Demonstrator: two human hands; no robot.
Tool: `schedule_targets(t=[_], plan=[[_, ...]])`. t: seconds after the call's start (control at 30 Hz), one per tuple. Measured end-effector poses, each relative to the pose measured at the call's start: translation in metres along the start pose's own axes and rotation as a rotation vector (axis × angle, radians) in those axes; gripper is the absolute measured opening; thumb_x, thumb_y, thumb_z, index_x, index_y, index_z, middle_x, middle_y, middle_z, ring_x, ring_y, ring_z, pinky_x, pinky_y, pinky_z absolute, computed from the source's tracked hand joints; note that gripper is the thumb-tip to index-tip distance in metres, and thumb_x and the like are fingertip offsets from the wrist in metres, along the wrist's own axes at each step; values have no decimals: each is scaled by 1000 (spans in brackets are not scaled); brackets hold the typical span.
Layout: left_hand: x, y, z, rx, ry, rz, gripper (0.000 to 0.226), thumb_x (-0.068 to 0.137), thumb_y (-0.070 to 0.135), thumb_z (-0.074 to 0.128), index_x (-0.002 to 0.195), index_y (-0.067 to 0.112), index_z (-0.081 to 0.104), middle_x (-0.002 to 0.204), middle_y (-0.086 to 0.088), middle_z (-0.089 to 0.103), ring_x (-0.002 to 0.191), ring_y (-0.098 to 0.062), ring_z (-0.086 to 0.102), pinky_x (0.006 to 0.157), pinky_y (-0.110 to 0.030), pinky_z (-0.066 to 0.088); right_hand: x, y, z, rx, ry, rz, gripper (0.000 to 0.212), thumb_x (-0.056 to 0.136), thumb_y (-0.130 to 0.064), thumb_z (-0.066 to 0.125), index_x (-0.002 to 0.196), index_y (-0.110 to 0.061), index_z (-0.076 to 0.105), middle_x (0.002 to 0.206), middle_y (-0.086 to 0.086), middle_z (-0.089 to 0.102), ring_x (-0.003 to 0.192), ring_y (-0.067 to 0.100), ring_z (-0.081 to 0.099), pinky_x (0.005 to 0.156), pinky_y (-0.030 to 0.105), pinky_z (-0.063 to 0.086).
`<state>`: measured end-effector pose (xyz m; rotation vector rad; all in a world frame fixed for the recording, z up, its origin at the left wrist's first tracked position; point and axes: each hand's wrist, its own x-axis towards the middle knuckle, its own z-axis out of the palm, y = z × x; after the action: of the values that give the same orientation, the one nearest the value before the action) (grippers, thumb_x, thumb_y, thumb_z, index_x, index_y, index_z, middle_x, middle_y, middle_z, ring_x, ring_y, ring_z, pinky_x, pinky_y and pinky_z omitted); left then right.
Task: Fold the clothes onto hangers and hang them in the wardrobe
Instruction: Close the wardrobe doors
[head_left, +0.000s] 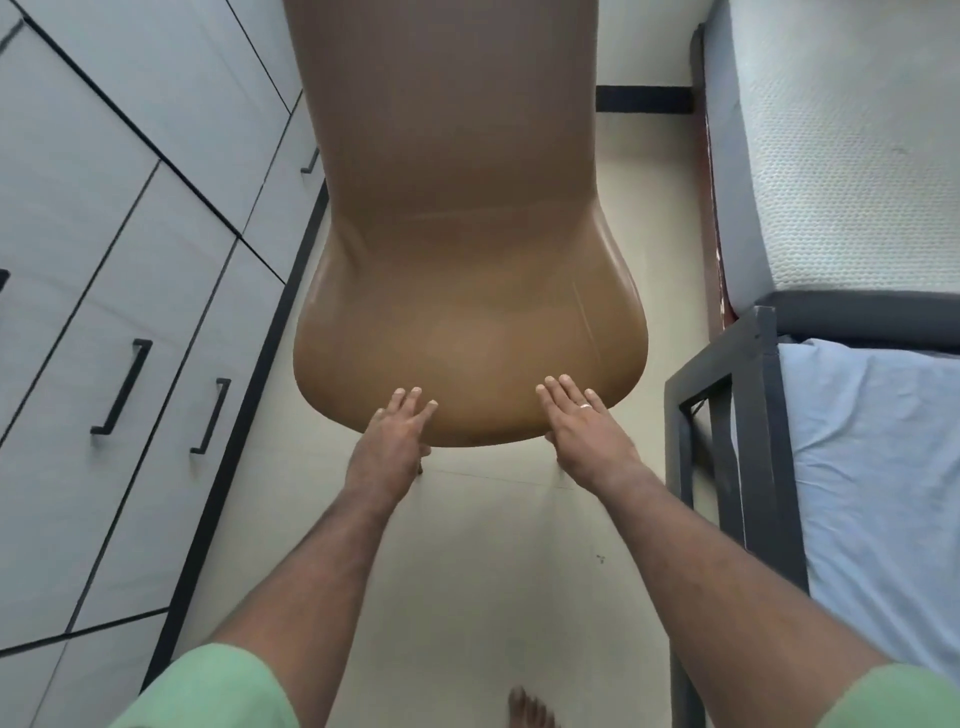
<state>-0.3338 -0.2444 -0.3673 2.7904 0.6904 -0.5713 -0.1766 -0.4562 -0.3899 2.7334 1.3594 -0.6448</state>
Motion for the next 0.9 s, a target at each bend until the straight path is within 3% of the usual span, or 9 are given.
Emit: schedule_targets(t=[0.2, 0.3, 0.4, 0.5, 0.6, 0.73, 0.9], plan=[[33, -4, 46, 144, -73, -5, 68, 105, 30, 51, 161, 28, 12, 170, 3, 9, 157, -18, 6, 124, -39, 18, 34, 21, 29, -25, -59, -18, 66, 108, -20, 42, 163, -16, 5, 171, -2, 3, 157, 16, 1, 125, 43, 11], [41, -5, 50, 182, -28, 8, 72, 106, 21, 46, 162, 25, 2, 170, 0, 3, 157, -21, 1, 124, -42, 17, 43, 30, 41, -16, 40, -9, 60, 108, -14, 40, 162, -16, 15, 170, -3, 12, 157, 16, 10, 124, 46, 14], [43, -7, 50, 234, 14, 42, 77, 104, 13, 44, 161, 23, -5, 170, -2, 0, 157, -24, -1, 124, -48, 14, 41, 35, 47, -10, 108, -24, 62, 105, -24, 51, 160, -14, 24, 167, 0, 22, 156, 19, 18, 123, 50, 19], [53, -21, 58, 241, 10, 66, 81, 103, 12, 47, 160, 22, -10, 170, -3, -1, 157, -26, -3, 124, -51, 13, 51, 29, 55, -61, 102, -13, 74, 101, -34, 58, 161, -12, 20, 168, 2, 20, 156, 22, 17, 122, 54, 19], [79, -30, 52, 215, 19, 67, 79, 105, 16, 46, 161, 25, -9, 170, 0, -2, 157, -23, -4, 123, -51, 14, 76, 19, 47, -82, 115, 38, 70, 104, -18, 52, 163, -21, 13, 168, 9, 19, 156, 29, 18, 119, 60, 22], [112, -46, 31, 184, 33, 35, 98, 95, 9, 64, 161, 27, -6, 170, 4, -4, 157, -19, -5, 121, -54, 23, 109, 1, 32, -121, 122, 69, 77, 102, -3, 43, 162, -32, 5, 168, 15, 12, 155, 35, 12, 118, 63, 19], [156, -74, 22, 93, 78, 15, 98, 94, 0, 63, 161, 33, 0, 170, 10, -3, 156, -16, -3, 109, -62, 41, 156, -7, 18, -93, 124, 113, 75, 104, -11, 49, 161, -35, 8, 169, 13, 12, 156, 34, 11, 118, 63, 21]])
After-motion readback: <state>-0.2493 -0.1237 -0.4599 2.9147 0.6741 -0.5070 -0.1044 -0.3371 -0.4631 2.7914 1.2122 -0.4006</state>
